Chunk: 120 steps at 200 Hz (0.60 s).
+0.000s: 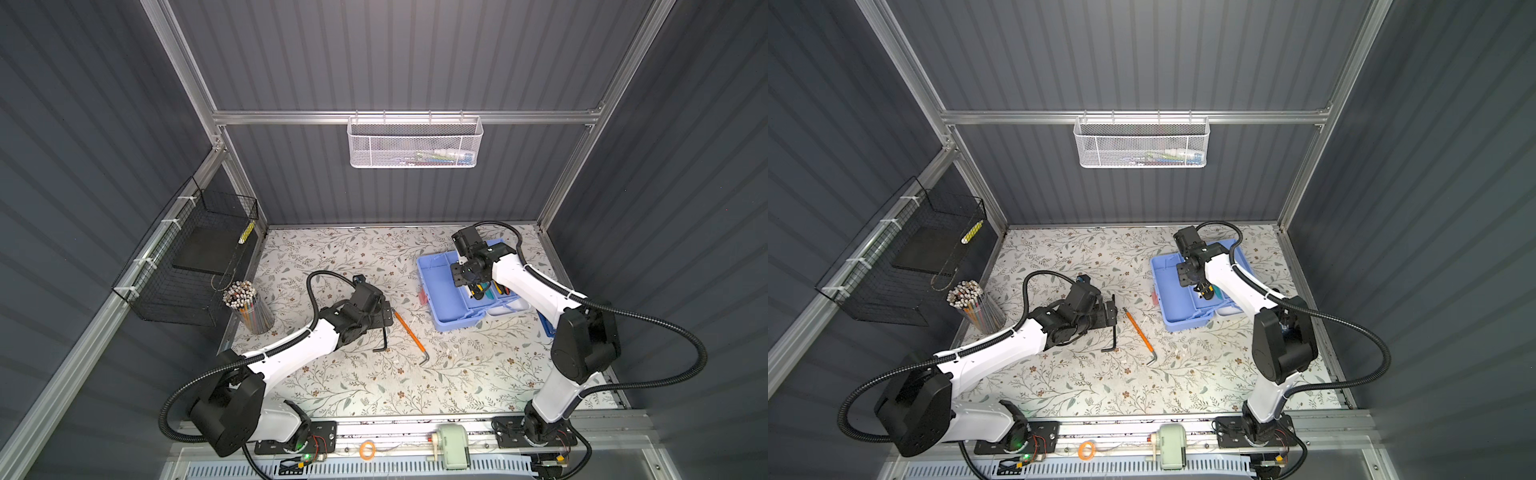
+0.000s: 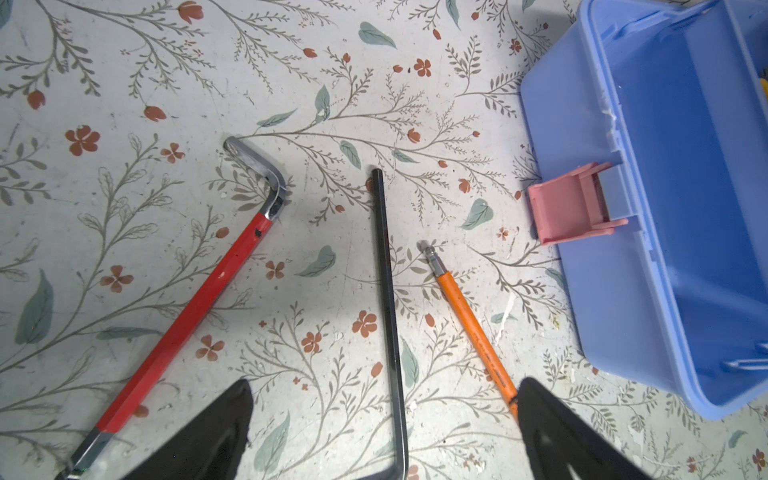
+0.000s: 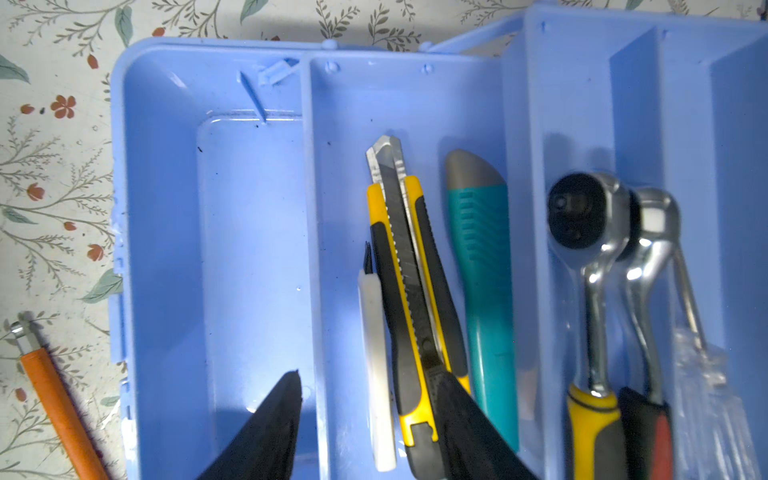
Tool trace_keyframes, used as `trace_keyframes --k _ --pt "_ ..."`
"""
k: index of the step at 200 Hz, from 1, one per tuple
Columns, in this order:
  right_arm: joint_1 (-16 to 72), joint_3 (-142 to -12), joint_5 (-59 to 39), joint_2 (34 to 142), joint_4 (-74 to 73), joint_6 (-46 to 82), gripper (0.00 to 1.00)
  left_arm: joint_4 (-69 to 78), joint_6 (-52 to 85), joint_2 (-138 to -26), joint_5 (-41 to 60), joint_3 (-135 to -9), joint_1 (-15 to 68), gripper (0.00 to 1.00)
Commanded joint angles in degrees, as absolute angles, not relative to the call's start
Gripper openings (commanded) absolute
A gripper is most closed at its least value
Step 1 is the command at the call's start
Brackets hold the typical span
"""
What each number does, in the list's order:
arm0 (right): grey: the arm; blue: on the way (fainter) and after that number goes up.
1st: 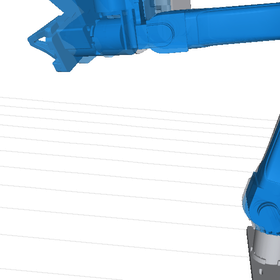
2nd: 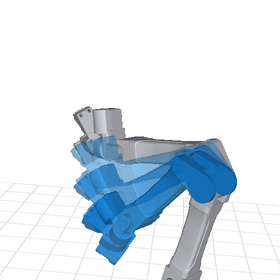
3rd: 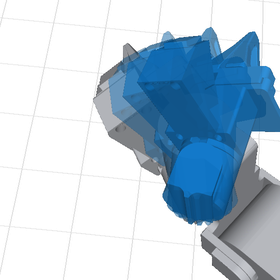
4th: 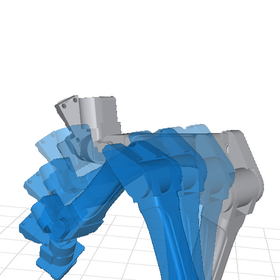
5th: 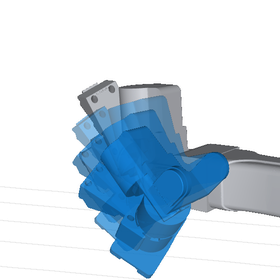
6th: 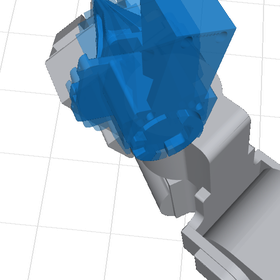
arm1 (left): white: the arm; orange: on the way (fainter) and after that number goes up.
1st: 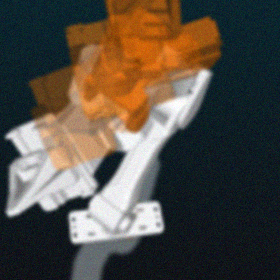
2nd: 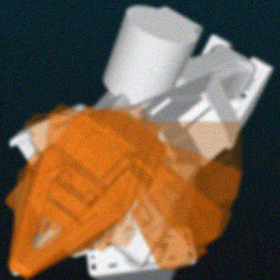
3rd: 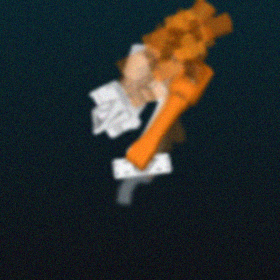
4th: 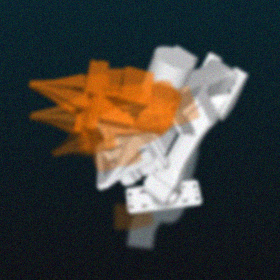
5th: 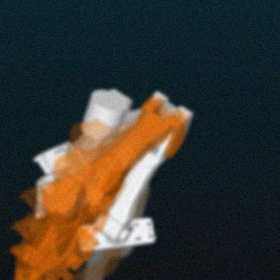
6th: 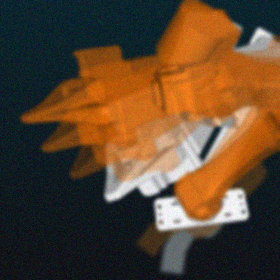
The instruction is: Pack the tool kit
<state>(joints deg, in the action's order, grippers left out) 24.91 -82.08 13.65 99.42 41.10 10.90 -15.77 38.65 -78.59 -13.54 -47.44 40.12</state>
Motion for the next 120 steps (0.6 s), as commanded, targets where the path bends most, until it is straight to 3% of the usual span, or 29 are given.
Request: trace_keyframes --k 1,45,120 --pt "25.12 -80.33 12.72 97.12 40.67 11.82 0.58 -18.10 39.19 -80.10 -14.14 -47.55 39.64 1.00" --pt "25.16 -76.54 11.16 91.79 37.42 12.74 0.68 -18.86 40.51 -80.41 -14.22 -46.64 39.55 1.00" --pt "33.38 -70.35 8.35 84.46 33.32 14.93 0.61 -20.07 41.65 -80.73 -14.86 -46.08 37.41 1.00"
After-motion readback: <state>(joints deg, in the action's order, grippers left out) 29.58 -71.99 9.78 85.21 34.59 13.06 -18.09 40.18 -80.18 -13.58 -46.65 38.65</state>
